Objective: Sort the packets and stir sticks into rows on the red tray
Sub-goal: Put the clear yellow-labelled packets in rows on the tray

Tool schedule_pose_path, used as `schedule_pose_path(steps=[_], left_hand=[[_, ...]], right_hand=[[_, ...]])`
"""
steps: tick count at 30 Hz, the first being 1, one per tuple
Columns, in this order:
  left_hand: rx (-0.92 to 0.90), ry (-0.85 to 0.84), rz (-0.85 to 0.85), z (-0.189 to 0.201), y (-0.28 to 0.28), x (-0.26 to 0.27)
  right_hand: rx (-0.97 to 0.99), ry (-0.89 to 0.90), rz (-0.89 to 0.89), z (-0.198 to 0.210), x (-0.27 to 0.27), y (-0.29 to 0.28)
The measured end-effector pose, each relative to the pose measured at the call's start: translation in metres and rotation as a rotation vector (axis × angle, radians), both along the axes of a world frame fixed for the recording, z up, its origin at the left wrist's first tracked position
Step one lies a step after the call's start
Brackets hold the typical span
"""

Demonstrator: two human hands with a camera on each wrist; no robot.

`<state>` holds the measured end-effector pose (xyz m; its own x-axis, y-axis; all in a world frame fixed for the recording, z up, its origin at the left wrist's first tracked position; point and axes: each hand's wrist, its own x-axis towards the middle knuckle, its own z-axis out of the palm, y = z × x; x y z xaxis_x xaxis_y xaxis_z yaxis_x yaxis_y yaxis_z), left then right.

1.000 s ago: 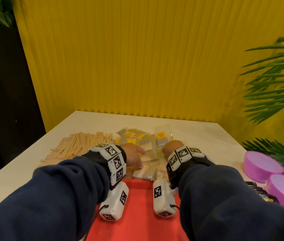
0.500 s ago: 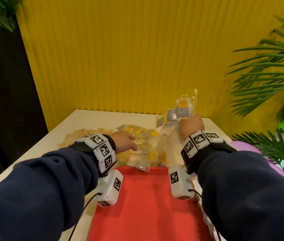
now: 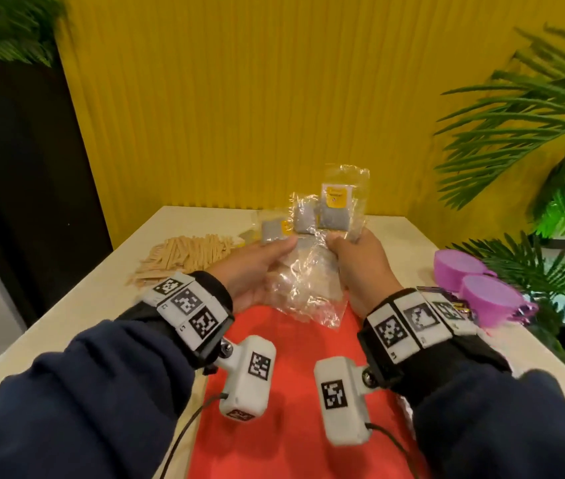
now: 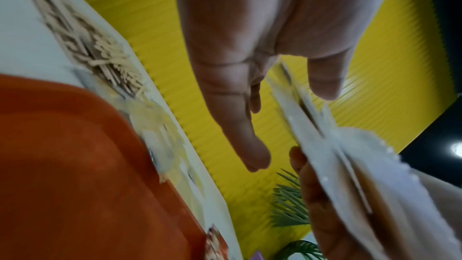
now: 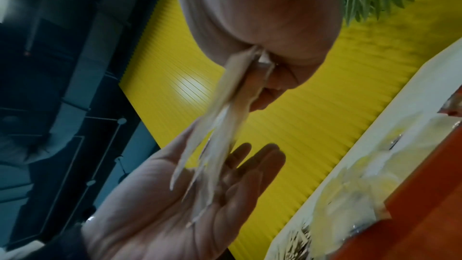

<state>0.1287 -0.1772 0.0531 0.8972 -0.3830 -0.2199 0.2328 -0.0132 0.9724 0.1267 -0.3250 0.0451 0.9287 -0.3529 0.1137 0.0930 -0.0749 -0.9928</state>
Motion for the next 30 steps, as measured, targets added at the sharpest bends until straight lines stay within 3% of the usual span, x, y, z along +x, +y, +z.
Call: schedule_pose_path(steps=[6,14,18,22,27,30], left_hand=[[-0.112,0.069,0.043,-0.012,0.005,-0.036],[0.033,0.082,0.181,-0.014,0.008,-0.059],[-0.011,0.073,0.120,-0.015,0.010,-0.065],[-0.020,0.078,0.197,-0.025,0.018,-0.063],[0.072,0.112,0.246,-0.034,0.028,-0.053],[0.155,0.146,0.224,-0.036,0.031,-0.048]], right_hand=[[-0.061,-0.045,0.021,-0.006,-0.052,0.005],[-0.281,-0.010,-0.021,-0.008,-0.067,-0.008],[-0.237,0.078,0.102,-0.016,-0.070,0.004],[-0.215,0.206,0.257,-0.028,-0.069,0.013],[-0.127,0.391,0.376,-0.035,-0.060,0.014],[-0.229,0.512,0.432,-0.042,-0.053,0.023]])
